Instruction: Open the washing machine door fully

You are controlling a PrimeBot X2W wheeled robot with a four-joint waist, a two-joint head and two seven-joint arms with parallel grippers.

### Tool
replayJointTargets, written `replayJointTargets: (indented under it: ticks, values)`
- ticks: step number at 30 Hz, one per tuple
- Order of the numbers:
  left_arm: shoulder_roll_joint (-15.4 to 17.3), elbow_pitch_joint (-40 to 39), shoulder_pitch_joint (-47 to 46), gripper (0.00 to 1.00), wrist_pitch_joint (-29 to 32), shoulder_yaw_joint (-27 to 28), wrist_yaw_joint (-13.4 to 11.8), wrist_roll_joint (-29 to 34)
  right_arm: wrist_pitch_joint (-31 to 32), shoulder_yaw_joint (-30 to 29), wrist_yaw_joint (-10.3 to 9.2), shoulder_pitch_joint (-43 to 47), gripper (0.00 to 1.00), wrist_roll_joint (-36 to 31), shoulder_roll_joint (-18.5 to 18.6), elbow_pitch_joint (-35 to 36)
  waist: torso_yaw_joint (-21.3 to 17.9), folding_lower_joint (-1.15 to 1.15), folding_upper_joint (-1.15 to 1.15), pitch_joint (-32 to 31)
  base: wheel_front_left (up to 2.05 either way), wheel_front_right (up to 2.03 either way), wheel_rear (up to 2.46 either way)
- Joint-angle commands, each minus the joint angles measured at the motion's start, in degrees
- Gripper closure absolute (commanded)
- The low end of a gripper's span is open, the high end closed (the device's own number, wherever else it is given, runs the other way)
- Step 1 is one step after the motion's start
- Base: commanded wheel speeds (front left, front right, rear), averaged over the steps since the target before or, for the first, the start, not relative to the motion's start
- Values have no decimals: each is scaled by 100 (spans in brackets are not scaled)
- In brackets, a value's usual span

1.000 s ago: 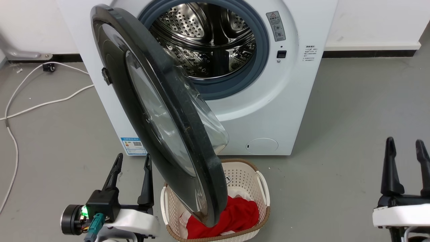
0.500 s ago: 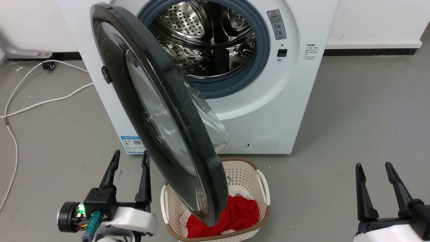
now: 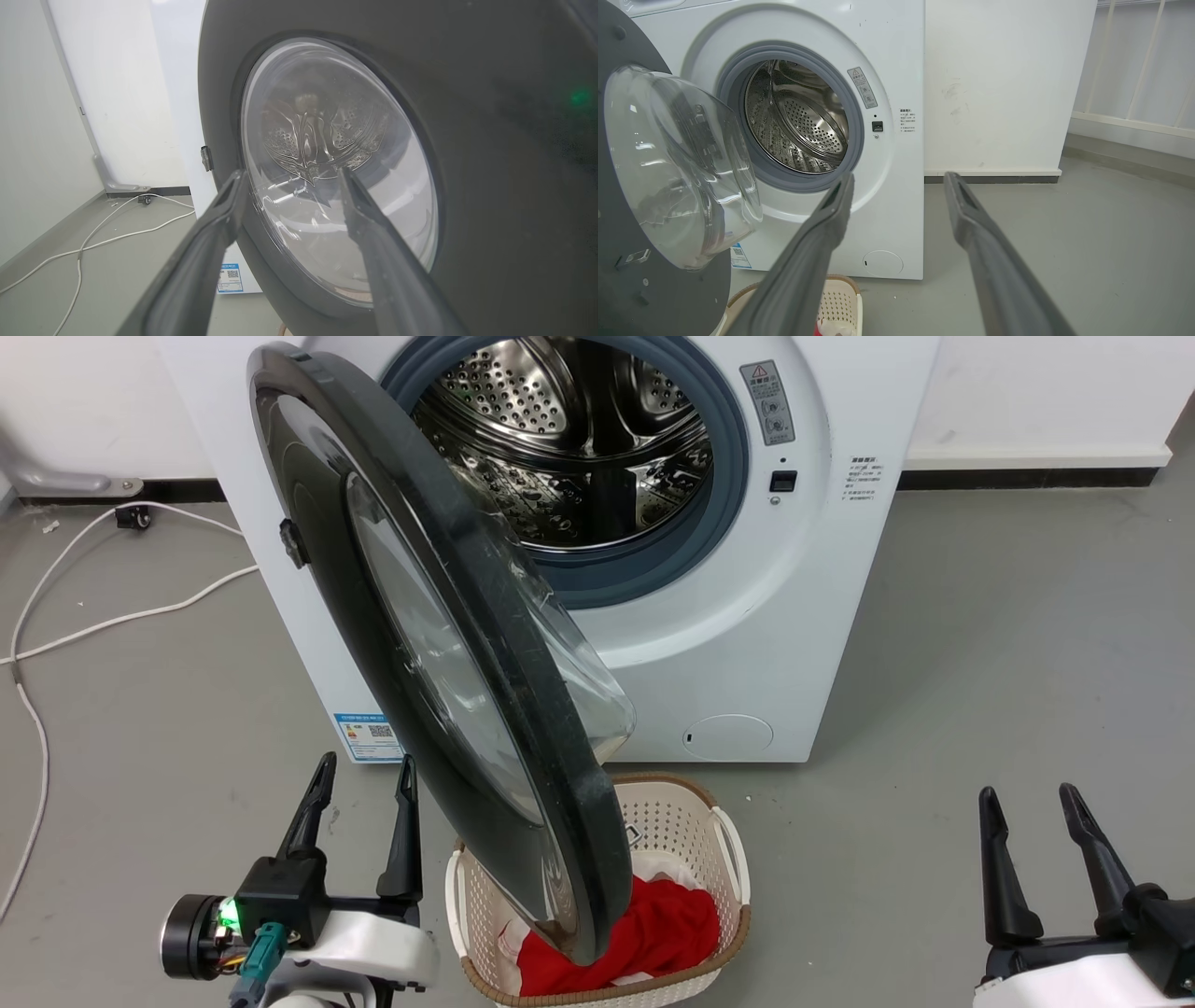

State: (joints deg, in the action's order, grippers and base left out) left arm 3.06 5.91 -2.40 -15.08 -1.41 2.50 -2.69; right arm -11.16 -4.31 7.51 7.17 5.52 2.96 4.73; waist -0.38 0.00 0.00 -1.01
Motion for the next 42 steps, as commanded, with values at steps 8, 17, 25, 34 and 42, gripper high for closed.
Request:
replayJointTargets:
  ticks: [8, 17, 25, 34, 42]
  values:
    - [14, 3, -34, 100, -13, 5, 33, 15, -48, -4, -4, -101, 0, 50, -15, -35, -7, 0, 0, 7, 0, 0, 0]
    - [2, -364, -187, 100, -13, 33, -40, -112, -53, -7, -4, -140, 0, 78, -15, -57, 19, 0, 0, 4, 0, 0, 0]
    - [-3, -1443, -460, 100, -12, 101, -133, -65, -42, -9, -4, -156, 0, 104, -15, -86, 42, 0, 0, 20, 0, 0, 0]
    - [52, -3098, -920, 100, -8, -173, -42, 187, -17, -23, -4, -170, 0, 98, -15, -114, 55, 0, 0, 32, 0, 0, 0]
    - [32, -3512, -1046, 100, 157, -1319, 285, 77, 6, -11, -4, -143, 0, 144, -15, -143, 27, 0, 0, 28, 0, 0, 0]
